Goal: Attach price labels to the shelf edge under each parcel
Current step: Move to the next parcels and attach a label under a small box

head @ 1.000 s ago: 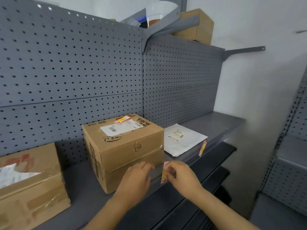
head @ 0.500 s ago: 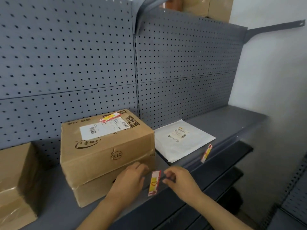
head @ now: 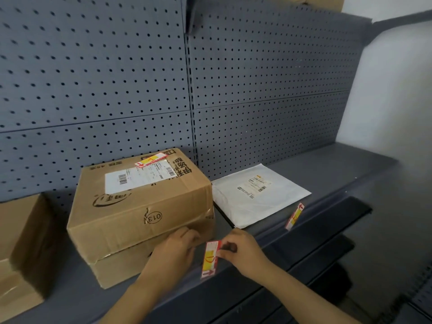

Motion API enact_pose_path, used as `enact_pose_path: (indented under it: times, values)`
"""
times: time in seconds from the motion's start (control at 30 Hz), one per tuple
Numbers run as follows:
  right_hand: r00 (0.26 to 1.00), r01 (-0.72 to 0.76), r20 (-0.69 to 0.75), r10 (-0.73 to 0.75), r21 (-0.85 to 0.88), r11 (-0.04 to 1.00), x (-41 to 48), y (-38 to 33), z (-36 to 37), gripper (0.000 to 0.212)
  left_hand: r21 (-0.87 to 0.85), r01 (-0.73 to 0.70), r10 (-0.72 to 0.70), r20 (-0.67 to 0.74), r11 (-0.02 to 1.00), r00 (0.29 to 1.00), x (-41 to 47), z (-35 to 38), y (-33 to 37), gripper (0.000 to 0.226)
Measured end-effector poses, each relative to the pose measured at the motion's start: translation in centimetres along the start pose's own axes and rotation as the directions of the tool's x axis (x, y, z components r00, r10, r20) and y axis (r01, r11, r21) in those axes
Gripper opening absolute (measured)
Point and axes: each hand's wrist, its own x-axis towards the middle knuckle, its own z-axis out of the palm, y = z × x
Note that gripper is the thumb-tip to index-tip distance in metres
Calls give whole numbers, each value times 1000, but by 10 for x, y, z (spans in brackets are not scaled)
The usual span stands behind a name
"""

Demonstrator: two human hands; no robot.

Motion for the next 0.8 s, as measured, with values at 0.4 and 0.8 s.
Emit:
enact_pose_path:
  times: [0.4,0.8]
  values:
    - [924,265,216,-314,229,937,6,-84,3,10,25,120,-118,-59,992,991,-54,-53,-29,19]
    - [792,443,340,-508,253,860,5,-215,139,20,160,441,-410,-190,883,892,-205,-142,-111,15]
